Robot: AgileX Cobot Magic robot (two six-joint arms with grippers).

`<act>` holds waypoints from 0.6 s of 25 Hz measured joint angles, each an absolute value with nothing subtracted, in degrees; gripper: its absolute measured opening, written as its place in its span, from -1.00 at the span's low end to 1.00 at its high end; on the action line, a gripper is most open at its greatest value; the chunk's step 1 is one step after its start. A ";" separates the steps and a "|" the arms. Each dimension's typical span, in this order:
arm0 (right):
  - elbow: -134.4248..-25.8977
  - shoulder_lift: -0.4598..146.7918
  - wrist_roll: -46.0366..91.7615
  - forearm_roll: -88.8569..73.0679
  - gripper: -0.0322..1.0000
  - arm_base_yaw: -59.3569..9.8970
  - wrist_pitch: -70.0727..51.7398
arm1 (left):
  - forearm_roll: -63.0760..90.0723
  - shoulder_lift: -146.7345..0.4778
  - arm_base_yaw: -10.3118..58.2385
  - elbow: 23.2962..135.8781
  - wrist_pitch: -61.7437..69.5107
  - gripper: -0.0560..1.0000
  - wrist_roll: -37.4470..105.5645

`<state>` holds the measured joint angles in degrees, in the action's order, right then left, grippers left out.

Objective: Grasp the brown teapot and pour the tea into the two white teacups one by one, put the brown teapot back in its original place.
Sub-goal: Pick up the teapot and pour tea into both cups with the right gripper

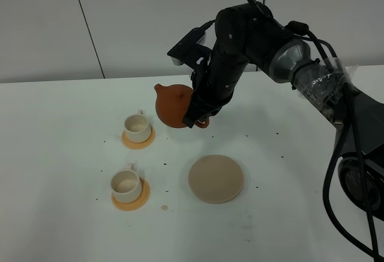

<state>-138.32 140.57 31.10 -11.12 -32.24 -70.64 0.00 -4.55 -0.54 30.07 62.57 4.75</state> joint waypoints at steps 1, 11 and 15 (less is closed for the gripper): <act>-138.32 140.57 30.88 -11.62 -0.75 -32.24 -70.64 | 0.00 -4.55 -0.54 30.07 62.57 -0.45 4.75; -138.32 140.78 30.33 -13.39 -0.75 -32.30 -70.64 | 0.00 -4.55 -0.54 30.07 62.57 -0.45 4.75; -138.32 142.55 30.33 -13.81 -0.75 -32.30 -70.64 | 0.00 -4.55 -0.54 30.07 62.57 -0.45 4.75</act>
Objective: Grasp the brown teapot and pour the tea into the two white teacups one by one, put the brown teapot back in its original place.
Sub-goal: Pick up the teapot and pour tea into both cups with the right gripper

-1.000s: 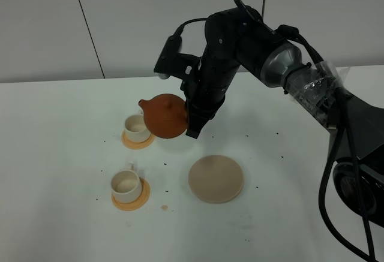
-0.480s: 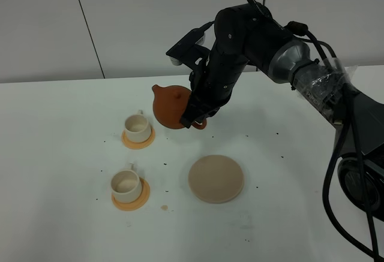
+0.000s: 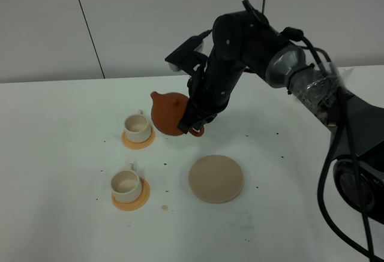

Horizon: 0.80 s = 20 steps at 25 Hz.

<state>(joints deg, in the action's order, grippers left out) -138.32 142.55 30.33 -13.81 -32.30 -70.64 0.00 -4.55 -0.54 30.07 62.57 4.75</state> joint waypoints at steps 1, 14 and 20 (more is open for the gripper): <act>-138.32 143.04 30.33 -13.88 -0.75 -32.30 -70.64 | 0.00 -4.55 -0.54 30.07 62.57 -0.45 4.75; -138.32 143.65 29.97 -11.74 -0.75 -32.30 -70.64 | 0.00 -4.55 -0.54 30.07 62.57 -0.45 4.75; -138.32 143.65 30.48 -11.26 -0.75 -32.30 -70.64 | 0.00 -4.55 -0.54 30.07 62.57 -0.45 4.75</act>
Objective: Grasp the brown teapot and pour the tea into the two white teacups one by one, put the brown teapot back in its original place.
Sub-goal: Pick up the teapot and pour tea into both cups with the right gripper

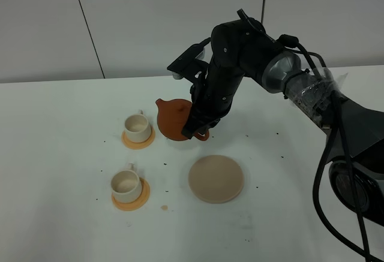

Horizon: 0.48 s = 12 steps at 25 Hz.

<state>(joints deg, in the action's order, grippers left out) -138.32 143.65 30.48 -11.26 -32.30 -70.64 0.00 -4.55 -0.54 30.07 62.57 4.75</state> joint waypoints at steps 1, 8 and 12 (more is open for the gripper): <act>-138.32 143.65 30.48 -11.22 -0.75 -32.30 -70.64 | 0.00 -4.55 -0.54 30.07 62.57 -0.45 4.75; -138.32 143.65 30.34 -10.78 -0.75 -32.30 -70.64 | 0.00 -4.55 -0.54 30.07 62.57 -0.45 4.75; -138.32 143.65 30.34 -10.40 -0.75 -32.36 -70.64 | 0.00 -4.55 -0.54 30.07 62.57 -0.45 4.75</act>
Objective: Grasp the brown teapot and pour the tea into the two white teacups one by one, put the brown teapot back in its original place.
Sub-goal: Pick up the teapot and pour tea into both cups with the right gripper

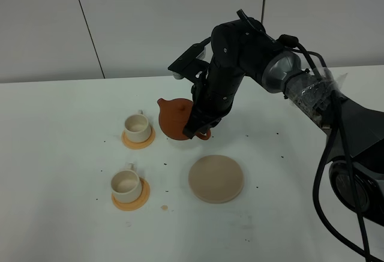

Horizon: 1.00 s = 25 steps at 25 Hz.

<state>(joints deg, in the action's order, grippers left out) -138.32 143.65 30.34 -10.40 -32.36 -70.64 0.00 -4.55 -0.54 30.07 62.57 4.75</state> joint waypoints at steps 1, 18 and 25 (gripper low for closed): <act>-138.32 143.65 30.34 -10.40 -0.75 -32.36 -70.64 | 0.00 -4.55 -0.54 30.07 62.57 -0.45 4.75; -138.32 142.66 41.90 -10.62 -0.75 -32.81 -70.58 | 0.00 -4.55 -0.54 30.07 62.57 -0.45 4.75; -138.32 142.66 46.27 -10.81 -0.75 -33.44 -70.58 | 0.00 -4.55 -0.54 30.07 62.57 -0.45 4.75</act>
<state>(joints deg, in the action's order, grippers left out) -138.32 142.66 46.27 -10.81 -33.44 -70.58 0.00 -4.55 -0.54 30.07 62.57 4.75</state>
